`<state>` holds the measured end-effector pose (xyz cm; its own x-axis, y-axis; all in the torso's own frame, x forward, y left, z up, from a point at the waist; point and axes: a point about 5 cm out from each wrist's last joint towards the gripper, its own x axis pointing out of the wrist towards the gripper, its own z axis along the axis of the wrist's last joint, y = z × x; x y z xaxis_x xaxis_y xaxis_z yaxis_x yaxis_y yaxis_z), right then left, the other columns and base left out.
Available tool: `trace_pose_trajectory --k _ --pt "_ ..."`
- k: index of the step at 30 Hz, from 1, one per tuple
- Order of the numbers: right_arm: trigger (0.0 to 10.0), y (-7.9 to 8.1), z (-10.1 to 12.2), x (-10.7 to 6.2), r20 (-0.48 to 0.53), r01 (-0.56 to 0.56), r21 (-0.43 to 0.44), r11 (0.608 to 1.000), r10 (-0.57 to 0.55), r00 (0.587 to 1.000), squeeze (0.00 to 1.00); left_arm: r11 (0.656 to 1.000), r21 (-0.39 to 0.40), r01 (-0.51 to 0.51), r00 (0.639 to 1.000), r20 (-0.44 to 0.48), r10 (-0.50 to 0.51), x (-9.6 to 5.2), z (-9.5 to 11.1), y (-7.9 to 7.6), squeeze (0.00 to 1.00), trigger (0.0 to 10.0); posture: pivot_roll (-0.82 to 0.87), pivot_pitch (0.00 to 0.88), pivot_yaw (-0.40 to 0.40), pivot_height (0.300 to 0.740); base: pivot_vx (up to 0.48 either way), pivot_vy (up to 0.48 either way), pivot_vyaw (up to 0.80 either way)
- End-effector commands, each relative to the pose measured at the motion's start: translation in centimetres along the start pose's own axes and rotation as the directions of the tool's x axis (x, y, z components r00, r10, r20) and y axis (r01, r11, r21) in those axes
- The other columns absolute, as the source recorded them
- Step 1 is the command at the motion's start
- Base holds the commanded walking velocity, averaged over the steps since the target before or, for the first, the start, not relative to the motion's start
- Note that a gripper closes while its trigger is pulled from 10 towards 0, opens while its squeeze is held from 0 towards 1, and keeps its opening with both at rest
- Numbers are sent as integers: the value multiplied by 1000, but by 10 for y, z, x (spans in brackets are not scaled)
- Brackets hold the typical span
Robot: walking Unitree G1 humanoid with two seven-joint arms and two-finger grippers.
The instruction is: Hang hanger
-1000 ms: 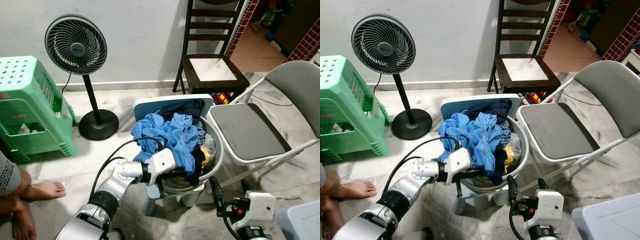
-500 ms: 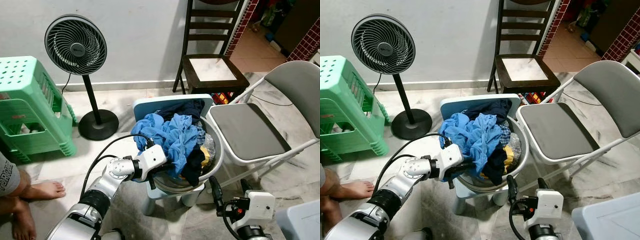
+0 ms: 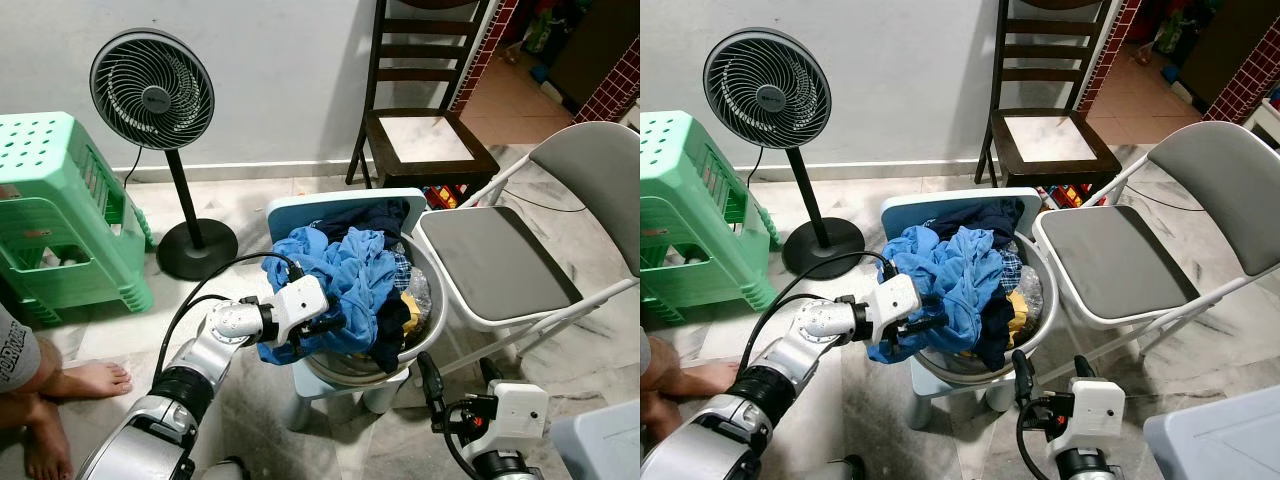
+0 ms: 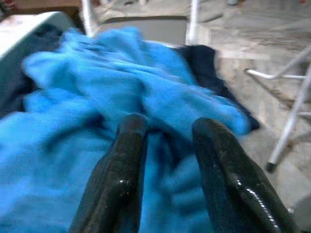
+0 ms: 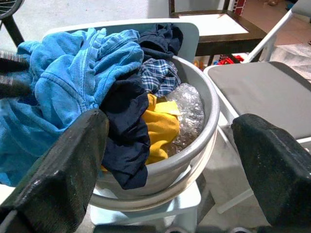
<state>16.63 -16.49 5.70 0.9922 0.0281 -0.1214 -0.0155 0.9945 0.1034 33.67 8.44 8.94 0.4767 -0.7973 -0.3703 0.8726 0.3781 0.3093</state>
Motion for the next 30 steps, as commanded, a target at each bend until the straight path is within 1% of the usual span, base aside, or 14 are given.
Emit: trace_pose_trajectory --k 1,2,3,5,9,10,12,20,24,25,27,30 --pt "10000 -3 -5 -3 -27 11 -5 1000 -11 1000 0 1000 -19 -21 1000 -13 21 3 3 3 1000 10000 36 148 -99 740 0 0 0" --pt "10000 -4 -5 -3 -27 12 -6 1000 -13 1000 0 998 -51 -25 1000 -17 25 7 7 6 1000 10000 34 148 -98 740 0 0 0" --pt "10000 -4 -5 -4 -27 13 -6 1000 -13 1000 0 998 -54 -24 1000 -19 23 8 9 7 1000 10000 34 148 -98 740 0 0 0" --pt "10000 -3 -5 -4 -27 14 -7 1000 -14 1000 0 999 -40 -10 1000 -23 9 13 14 7 1000 10000 31 148 -98 740 0 0 0" --pt "10000 -3 -4 -5 -26 19 -7 1000 -19 999 0 999 -13 35 999 -42 -35 18 18 4 1000 10000 13 149 -86 740 0 0 0" --pt "10000 -3 -5 -7 -28 25 -8 1000 -26 999 0 998 4 63 997 -45 -63 21 19 1 1000 10000 9 149 -86 740 0 0 0" --pt "10000 -3 -6 -9 -32 32 -6 999 -32 999 0 996 9 88 995 -44 -87 25 22 -2 1000 10000 2 152 -81 740 0 0 0" --pt "10000 -2 -7 -12 -33 41 -2 999 -41 999 0 990 30 136 988 -72 -133 30 23 -8 1000 10000 -6 153 -73 740 0 0 0" --pt "10000 -2 -7 -13 -33 45 -2 999 -45 998 0 984 74 165 983 -98 -158 31 24 -9 1000 10000 -7 154 -72 740 0 0 0" --pt "10000 -2 -7 -13 -33 46 -2 999 -46 998 0 979 107 172 982 -103 -161 31 26 -8 1000 10000 -8 155 -72 740 0 0 0" --pt "10000 -2 -6 -13 -32 47 -1 999 -47 998 0 972 148 180 980 -114 -164 31 27 -8 1000 10000 -7 156 -71 740 0 0 0" --pt "10000 -3 -6 -13 -32 49 -3 999 -49 998 0 972 156 177 981 -108 -161 32 30 -7 1000 10000 -5 157 -71 740 0 0 0"
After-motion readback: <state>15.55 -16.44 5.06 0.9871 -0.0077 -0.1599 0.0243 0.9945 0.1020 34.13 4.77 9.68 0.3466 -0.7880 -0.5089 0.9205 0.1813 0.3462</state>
